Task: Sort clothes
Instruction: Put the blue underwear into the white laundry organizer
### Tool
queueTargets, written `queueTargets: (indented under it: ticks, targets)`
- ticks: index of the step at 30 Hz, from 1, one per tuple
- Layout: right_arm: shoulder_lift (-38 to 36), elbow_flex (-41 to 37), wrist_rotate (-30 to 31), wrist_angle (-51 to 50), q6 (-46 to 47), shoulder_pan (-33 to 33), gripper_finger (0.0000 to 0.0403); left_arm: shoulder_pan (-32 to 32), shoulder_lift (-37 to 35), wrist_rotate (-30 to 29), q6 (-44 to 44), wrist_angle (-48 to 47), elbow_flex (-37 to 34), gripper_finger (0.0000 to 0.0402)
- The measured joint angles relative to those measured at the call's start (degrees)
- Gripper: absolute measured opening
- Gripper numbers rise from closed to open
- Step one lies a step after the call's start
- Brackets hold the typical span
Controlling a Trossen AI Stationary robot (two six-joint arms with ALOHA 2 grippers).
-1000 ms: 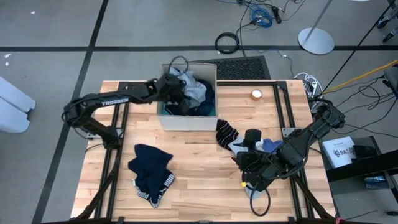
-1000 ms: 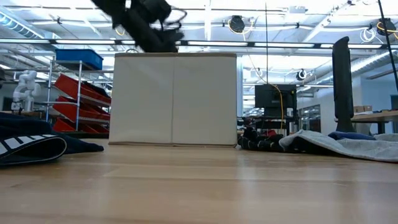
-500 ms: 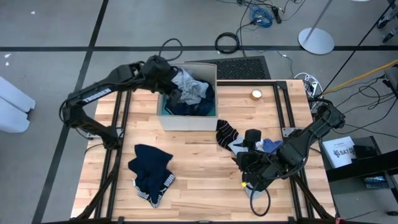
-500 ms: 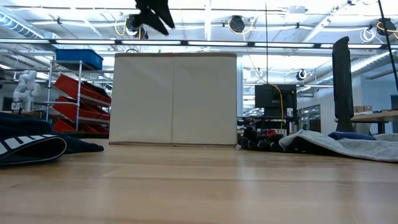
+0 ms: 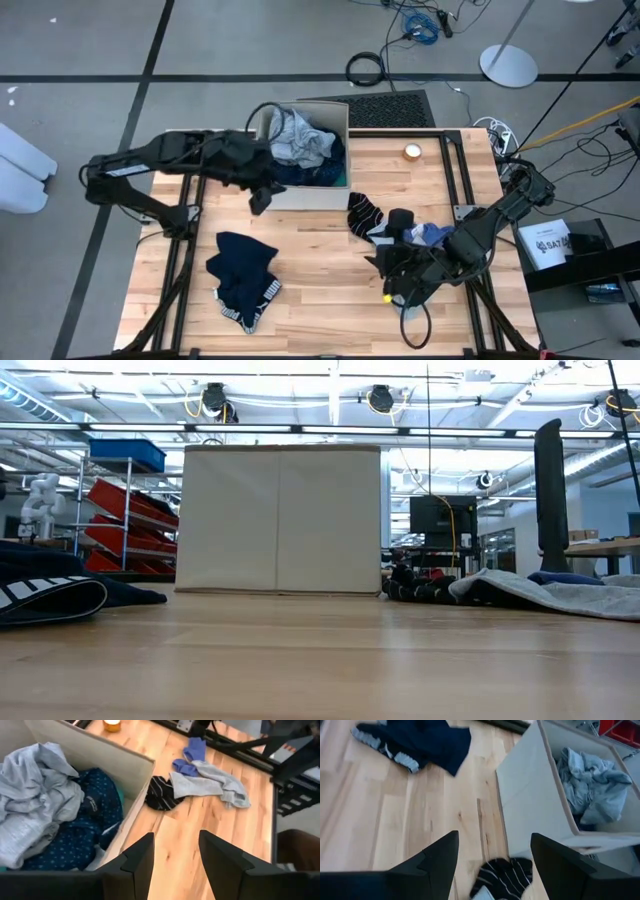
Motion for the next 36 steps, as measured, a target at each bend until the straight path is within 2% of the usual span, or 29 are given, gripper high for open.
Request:
queueTargets:
  ticks: [9,11,14,16,19,22,30,36]
  targets:
    - [0.5,0.0,0.1,7.2,-0.4,0.0,0.0235,-10.6,-2.3,-13.4,-5.1,-0.3,0.0,0.0164]
    - [1.8,0.0,0.1,7.9,-2.4,0.0,0.0235,-12.9,-2.2,-14.9,-5.4,-1.1,-0.1,0.0164]
    - [4.4,-2.0,-0.5,14.2,-9.0,0.0,0.0235,-15.8,-2.2,-17.3,-7.2,-1.7,-1.1,0.0164]
    - [6.0,-4.5,-4.7,22.3,-15.2,-1.0,0.0235,-17.9,-2.4,-18.6,-8.5,-2.4,-2.7,0.0164]
    - [8.0,-7.6,-17.6,34.6,-22.0,-3.7,0.0235,-21.2,-2.4,-19.3,-11.2,-2.6,-5.7,0.0164]
    - [9.7,-8.4,-26.0,41.6,-24.9,-6.2,0.0235,-24.9,-2.4,-19.3,-15.6,-2.3,-9.1,0.0164]
    - [14.4,-8.4,-30.1,43.4,-24.3,-9.9,0.0235,-36.5,-2.4,-21.6,-25.0,3.7,-18.4,0.0164]
    - [20.1,-8.5,-34.2,48.5,-24.1,-12.1,0.0235,-44.9,-2.4,-27.8,-34.8,5.3,-24.1,0.0164]
